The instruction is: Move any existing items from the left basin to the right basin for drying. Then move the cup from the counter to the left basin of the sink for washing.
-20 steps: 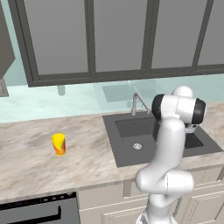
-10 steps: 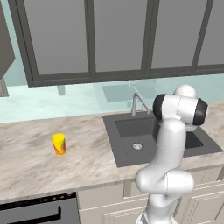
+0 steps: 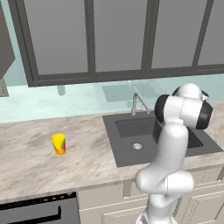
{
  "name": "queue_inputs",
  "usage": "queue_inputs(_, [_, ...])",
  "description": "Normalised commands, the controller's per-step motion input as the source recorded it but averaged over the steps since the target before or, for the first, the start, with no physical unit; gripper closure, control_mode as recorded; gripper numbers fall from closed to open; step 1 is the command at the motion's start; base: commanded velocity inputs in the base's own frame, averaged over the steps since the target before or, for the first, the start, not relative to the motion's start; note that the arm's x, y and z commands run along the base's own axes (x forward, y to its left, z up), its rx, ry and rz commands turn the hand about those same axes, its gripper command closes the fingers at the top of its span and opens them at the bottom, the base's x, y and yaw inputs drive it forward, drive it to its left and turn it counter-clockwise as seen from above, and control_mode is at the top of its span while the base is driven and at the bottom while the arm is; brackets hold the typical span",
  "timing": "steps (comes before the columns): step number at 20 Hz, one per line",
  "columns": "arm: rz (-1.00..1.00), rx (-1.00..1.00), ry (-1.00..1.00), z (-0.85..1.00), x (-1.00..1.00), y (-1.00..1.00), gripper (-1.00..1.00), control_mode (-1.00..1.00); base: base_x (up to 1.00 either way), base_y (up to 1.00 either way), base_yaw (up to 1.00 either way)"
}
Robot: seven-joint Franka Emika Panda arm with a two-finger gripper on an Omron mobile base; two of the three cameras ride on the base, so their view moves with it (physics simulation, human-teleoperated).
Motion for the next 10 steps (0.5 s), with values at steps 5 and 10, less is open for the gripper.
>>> queue_inputs(5, [0.0, 0.0, 0.0, 0.45, -0.17, 0.23, -1.0, -1.0, 0.0, 0.0, 0.0])
queue_inputs(10, [0.0, 0.0, 0.0, 0.38, -0.31, 0.31, -1.0, -1.0, 0.0, 0.0, 0.0])
